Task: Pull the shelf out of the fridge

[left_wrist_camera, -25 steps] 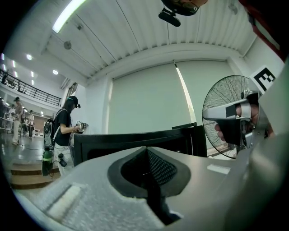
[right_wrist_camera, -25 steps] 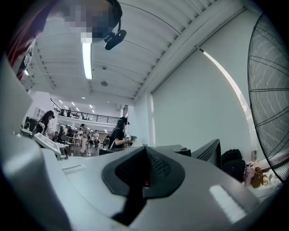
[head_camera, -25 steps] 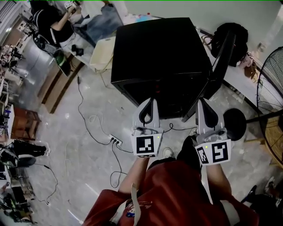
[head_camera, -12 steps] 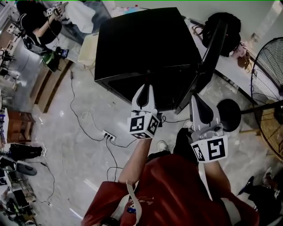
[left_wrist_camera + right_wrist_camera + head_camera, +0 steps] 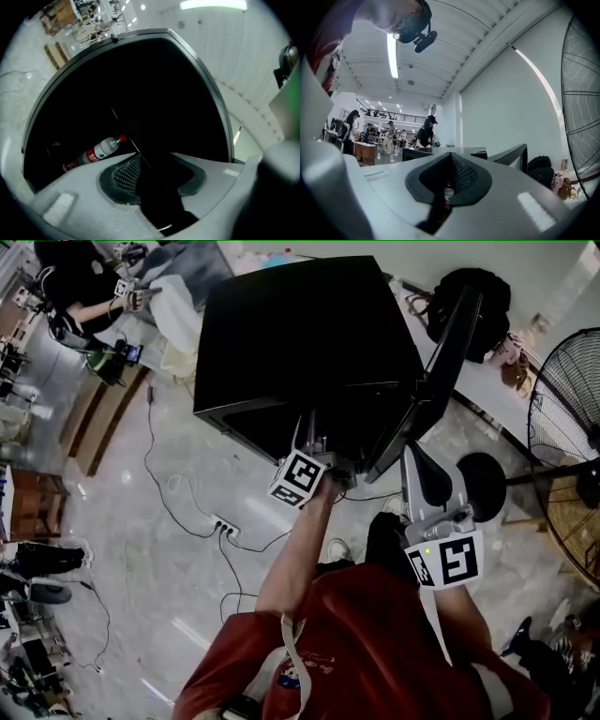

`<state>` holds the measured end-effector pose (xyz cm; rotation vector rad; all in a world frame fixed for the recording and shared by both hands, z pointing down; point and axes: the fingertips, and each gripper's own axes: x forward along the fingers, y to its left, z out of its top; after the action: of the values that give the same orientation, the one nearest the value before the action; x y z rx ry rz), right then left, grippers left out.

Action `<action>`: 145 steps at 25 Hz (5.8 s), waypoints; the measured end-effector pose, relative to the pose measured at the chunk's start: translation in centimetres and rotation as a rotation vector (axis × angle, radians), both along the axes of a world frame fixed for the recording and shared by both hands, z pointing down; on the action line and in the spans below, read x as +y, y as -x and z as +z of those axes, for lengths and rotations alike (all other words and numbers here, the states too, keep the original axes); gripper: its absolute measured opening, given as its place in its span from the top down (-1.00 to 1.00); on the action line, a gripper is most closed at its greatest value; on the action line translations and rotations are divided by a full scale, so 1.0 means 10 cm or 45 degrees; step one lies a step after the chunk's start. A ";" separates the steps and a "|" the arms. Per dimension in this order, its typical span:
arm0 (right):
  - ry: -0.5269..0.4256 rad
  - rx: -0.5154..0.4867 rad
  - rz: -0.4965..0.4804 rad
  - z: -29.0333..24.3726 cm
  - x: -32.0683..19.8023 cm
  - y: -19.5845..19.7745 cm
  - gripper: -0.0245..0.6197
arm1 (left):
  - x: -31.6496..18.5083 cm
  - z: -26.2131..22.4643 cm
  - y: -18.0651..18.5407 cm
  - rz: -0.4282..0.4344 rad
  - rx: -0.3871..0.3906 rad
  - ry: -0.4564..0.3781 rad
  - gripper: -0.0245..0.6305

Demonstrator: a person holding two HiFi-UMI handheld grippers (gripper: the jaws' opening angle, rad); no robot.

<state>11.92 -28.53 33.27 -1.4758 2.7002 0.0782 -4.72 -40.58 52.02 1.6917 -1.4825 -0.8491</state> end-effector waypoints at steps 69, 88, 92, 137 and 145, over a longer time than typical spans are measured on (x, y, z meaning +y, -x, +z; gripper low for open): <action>0.033 0.016 0.098 0.25 -0.11 -0.11 0.93 | -0.34 0.31 0.51 -0.483 0.702 -0.195 0.88; 0.014 0.020 0.125 0.25 0.18 -0.03 0.93 | 0.68 0.24 0.41 -0.357 0.727 -0.185 0.90; 0.015 0.029 0.169 0.27 0.28 -0.11 0.93 | 0.92 0.20 0.41 -0.316 0.726 -0.179 0.90; -0.070 -0.104 -0.181 -0.16 1.06 0.07 0.93 | 3.86 -1.38 1.26 -0.755 0.649 -0.464 0.88; -0.122 -0.083 -0.238 -0.32 0.99 0.28 0.93 | 4.00 -1.64 1.45 -0.840 0.643 -0.492 0.87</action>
<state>9.14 -18.66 30.09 -1.1742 2.7251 0.1449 -19.18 -0.57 35.66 1.0765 -1.5781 -1.8582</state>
